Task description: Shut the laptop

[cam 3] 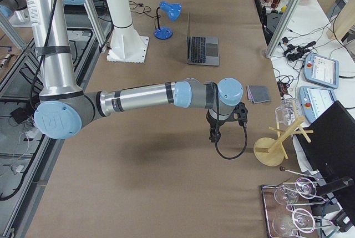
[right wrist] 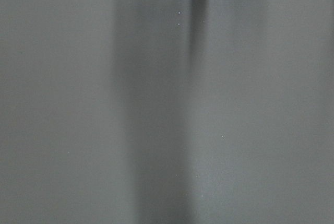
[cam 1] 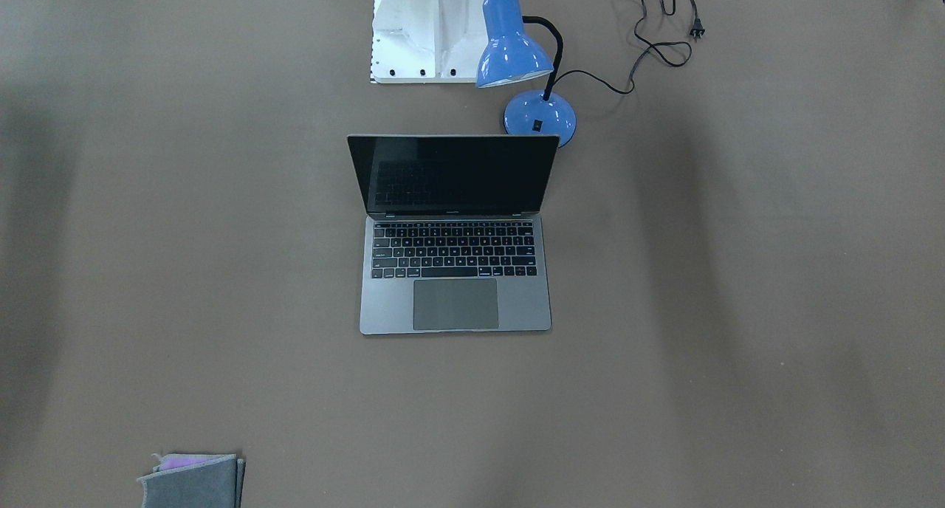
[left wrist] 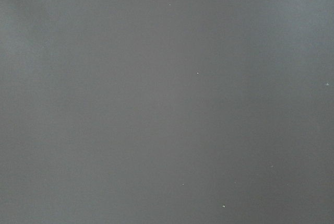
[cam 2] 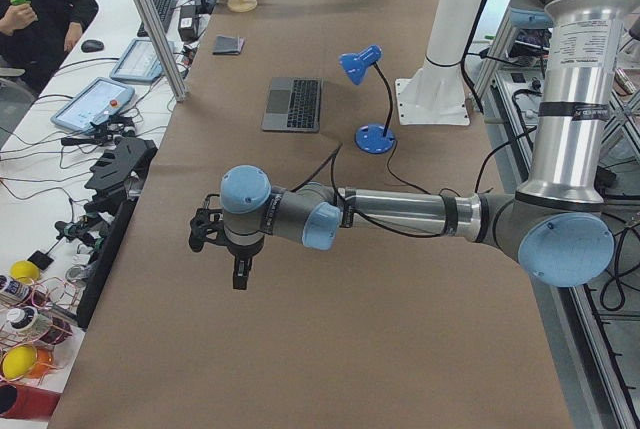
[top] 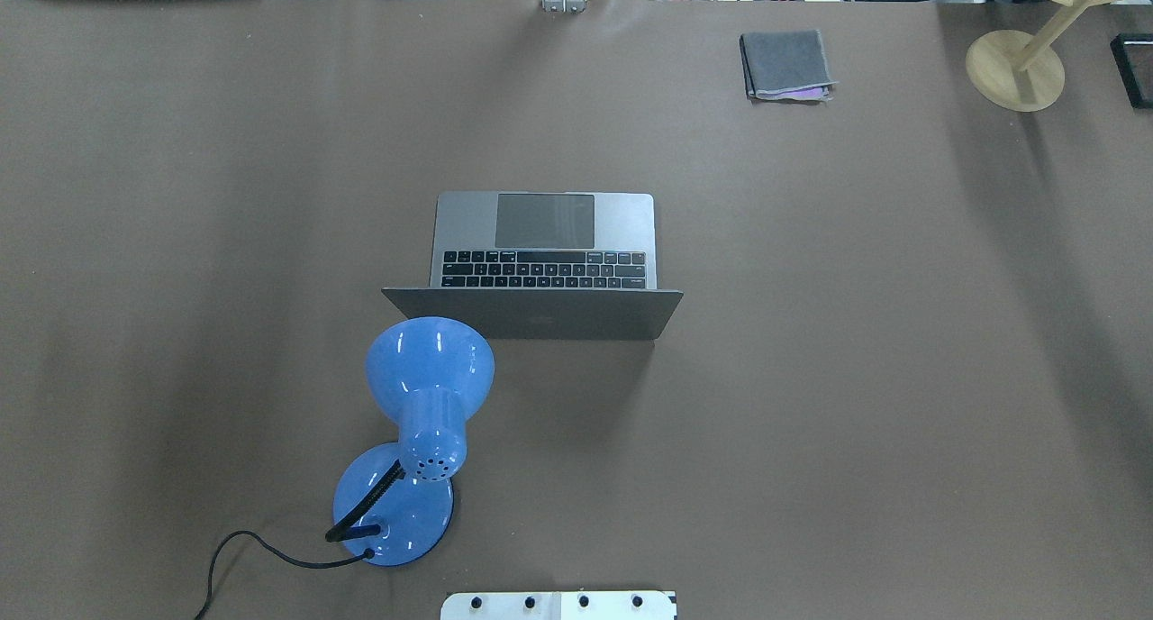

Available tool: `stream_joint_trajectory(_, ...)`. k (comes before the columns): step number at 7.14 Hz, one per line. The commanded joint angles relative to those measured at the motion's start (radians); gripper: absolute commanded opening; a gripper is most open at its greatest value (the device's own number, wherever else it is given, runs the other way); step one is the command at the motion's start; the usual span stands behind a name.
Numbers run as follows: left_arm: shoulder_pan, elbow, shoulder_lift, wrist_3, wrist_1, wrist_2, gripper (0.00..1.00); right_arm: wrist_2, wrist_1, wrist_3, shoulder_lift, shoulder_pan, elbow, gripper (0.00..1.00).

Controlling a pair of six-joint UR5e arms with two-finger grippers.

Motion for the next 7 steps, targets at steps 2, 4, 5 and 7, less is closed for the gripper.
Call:
stream_joint_trajectory(2,0.0,0.0,0.003,-0.001,-0.013,0.003,0.98,-0.009,0.0,-0.003,-0.002,0.0,-0.001,1.0)
stream_joint_trajectory(4,0.0,0.0,0.002,-0.001,-0.013,0.004,0.98,-0.032,0.0,-0.007,-0.009,0.002,-0.001,1.0)
stream_joint_trajectory(5,0.0,-0.001,0.0,0.0,-0.015,0.003,0.98,-0.034,0.0,-0.009,-0.01,0.002,-0.001,1.0)
stream_joint_trajectory(7,0.0,0.006,-0.006,-0.01,-0.007,-0.003,0.98,-0.034,0.0,-0.007,-0.008,0.002,-0.001,1.0)
